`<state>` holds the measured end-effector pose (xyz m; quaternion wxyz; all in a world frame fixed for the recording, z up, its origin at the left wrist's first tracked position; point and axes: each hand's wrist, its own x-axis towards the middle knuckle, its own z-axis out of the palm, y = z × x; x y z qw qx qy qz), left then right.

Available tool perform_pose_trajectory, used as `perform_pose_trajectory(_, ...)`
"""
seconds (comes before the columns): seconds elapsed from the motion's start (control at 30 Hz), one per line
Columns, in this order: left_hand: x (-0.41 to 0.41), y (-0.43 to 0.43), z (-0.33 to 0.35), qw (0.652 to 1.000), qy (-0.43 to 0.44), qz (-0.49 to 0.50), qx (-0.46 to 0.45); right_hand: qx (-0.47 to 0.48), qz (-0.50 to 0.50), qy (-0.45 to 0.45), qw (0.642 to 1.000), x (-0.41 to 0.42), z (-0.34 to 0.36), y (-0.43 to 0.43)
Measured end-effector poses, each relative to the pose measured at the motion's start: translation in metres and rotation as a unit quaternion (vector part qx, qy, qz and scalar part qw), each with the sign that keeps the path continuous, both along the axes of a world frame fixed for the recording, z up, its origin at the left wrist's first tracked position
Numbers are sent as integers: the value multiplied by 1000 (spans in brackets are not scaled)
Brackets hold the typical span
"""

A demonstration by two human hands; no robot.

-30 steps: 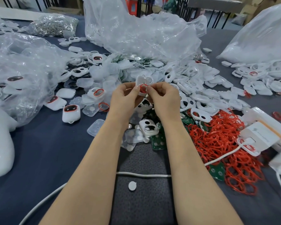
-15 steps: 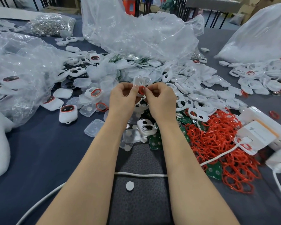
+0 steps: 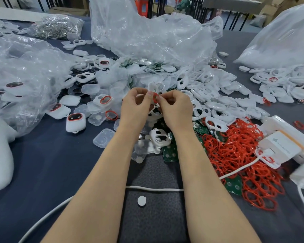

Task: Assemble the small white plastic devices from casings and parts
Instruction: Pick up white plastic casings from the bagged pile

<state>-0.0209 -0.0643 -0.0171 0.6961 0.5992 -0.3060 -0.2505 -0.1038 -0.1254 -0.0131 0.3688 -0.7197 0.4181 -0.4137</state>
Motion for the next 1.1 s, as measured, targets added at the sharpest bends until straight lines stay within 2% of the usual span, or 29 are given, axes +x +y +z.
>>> perform_pose_trajectory(0.13, 1, -1, -1, 999, 36, -3, 1, 27, 4, -16, 999, -1, 2, -2)
perform_pose_trajectory(0.27, 1, -2, -2, 999, 49, -5, 4, -5, -5, 0, 1000, -1, 3, -1)
perform_pose_trajectory(0.67, 1, -3, -1, 999, 29, 1, 35, -57, -4, 33, 998, -1, 4, 1)
perform_pose_trajectory(0.83, -2, 1, 0, 999, -20, -9, 48, -76, -12, 45, 996, -1, 3, 2)
perform_pose_trajectory(1.1, -2, 1, -1, 997, -45, 8, 64, -91, -16, 82, 992, 2, 3, 6)
